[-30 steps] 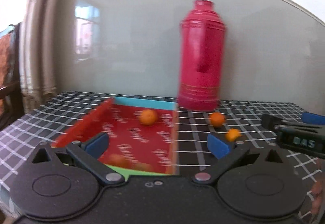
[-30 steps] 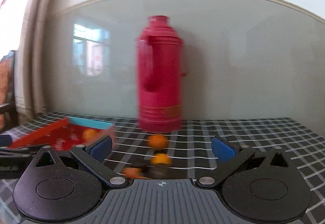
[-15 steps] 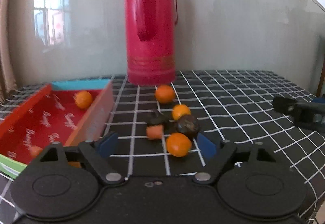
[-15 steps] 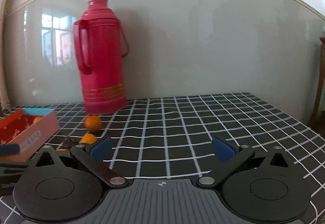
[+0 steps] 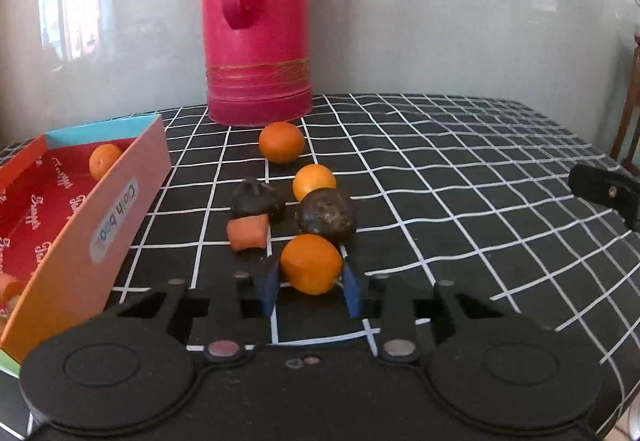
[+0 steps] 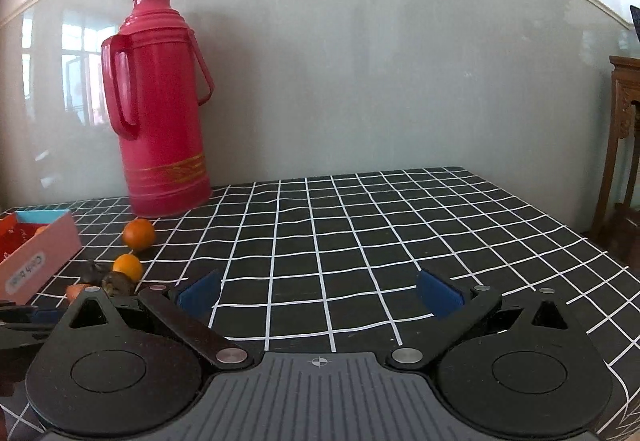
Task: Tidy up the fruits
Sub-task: 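Grasp another mandarin orange with the left tool, then carry the mandarin into the box and release it from the left tool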
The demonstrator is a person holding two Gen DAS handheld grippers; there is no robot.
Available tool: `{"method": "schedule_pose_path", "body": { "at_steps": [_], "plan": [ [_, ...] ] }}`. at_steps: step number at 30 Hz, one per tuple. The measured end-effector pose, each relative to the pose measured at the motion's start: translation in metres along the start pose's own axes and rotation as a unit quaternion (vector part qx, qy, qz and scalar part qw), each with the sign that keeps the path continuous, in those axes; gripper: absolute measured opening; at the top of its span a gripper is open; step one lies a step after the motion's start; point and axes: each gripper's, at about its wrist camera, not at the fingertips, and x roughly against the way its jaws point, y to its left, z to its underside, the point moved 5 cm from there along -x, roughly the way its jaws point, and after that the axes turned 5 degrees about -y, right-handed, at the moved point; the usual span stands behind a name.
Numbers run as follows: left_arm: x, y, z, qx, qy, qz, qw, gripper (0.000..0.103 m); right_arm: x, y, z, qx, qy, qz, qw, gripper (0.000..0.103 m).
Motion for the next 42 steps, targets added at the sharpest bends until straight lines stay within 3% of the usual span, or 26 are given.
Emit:
{"method": "schedule_pose_path", "body": {
  "at_steps": [8,15,24,39,41,42],
  "plan": [
    [0.024,0.015,-0.012,0.001,-0.045,-0.013,0.9989,0.024,-0.003,0.011,-0.001,-0.011,0.006,-0.011,1.0,0.103],
    [0.063,0.065,-0.025,0.011,-0.103,-0.067,0.9924,0.024,-0.002,0.035,0.0,0.0,0.007,-0.025,1.0,0.103],
    [0.072,0.135,-0.02,0.053,-0.093,-0.12,0.987,0.024,-0.005,0.074,0.004,0.023,0.009,-0.052,0.998,0.103],
    [0.083,0.174,-0.008,0.067,-0.079,-0.148,0.9835,0.024,-0.008,0.126,0.008,0.044,0.01,-0.092,0.995,0.103],
    [0.08,0.174,-0.006,0.072,-0.07,-0.148,0.9839,0.038,-0.007,0.126,0.009,0.045,0.01,-0.092,0.995,0.103],
    [0.081,0.174,-0.006,0.075,-0.076,-0.154,0.9823,0.068,-0.007,0.126,0.009,0.045,0.01,-0.092,0.995,0.103]
  ]
}}
